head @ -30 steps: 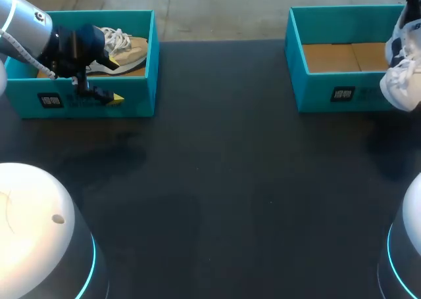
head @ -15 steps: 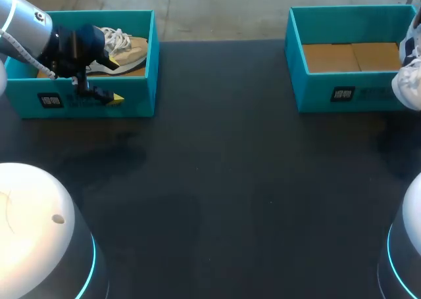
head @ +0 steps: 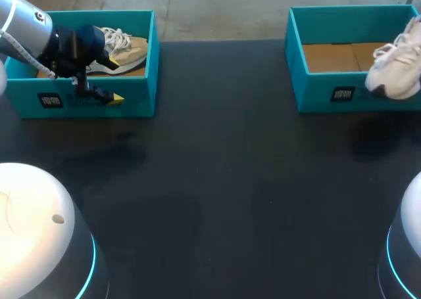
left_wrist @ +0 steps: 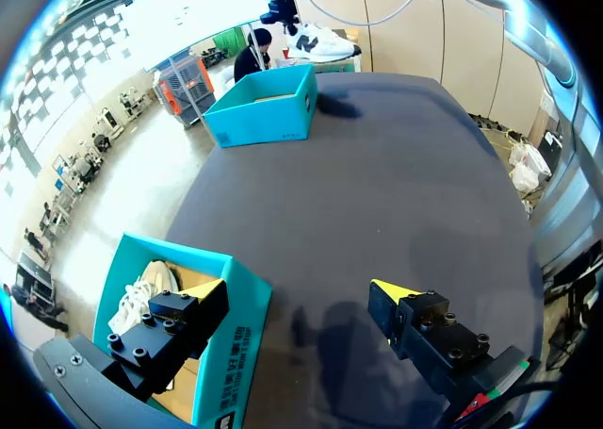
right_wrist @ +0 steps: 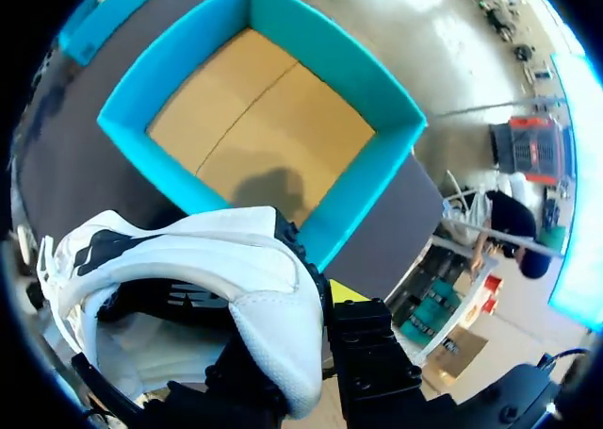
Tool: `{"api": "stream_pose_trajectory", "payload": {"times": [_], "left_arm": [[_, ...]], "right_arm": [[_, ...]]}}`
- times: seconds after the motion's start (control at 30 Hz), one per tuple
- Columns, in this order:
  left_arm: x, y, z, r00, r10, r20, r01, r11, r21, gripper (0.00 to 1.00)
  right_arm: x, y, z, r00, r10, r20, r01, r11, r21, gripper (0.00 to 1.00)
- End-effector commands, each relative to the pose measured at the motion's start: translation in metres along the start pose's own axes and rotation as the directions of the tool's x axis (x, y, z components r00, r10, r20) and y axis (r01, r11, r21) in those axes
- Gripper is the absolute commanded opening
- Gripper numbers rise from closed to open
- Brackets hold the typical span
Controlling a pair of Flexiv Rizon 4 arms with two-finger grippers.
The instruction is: Take the shoe out of the shoebox, open the shoe tongue, remove and reinsert the insole, then place the shoe into the shoebox
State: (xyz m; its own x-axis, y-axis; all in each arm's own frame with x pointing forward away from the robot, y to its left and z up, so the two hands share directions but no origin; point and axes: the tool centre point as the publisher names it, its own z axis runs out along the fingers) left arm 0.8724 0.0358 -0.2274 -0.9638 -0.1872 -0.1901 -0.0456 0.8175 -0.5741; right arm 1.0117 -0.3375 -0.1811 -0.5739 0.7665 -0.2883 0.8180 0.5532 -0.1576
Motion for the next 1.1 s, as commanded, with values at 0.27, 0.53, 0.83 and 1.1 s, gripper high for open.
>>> {"api": "stream_pose_trajectory", "payload": {"times": [0.27,0.53,0.83,1.1], "left_arm": [[0.000,0.000,0.000,1.000,0.000,0.000,0.000,1.000,-0.004,1.00],[0.000,0.000,0.000,1.000,0.000,0.000,0.000,1.000,-0.004,1.00],[0.000,0.000,0.000,1.000,0.000,0.000,0.000,1.000,-0.004,1.00],[0.000,0.000,0.000,1.000,0.000,0.000,0.000,1.000,-0.004,1.00]], "right_arm": [[0.003,-0.008,0.000,0.691,0.722,-0.018,-0.708,0.683,0.181,0.00],[0.000,-0.015,-0.002,0.642,0.766,-0.005,-0.758,0.636,0.145,0.00],[0.000,-0.015,-0.002,0.642,0.766,-0.005,-0.758,0.636,0.145,0.00],[-0.002,-0.012,0.007,0.634,0.773,0.006,-0.768,0.629,0.119,0.00]]}}
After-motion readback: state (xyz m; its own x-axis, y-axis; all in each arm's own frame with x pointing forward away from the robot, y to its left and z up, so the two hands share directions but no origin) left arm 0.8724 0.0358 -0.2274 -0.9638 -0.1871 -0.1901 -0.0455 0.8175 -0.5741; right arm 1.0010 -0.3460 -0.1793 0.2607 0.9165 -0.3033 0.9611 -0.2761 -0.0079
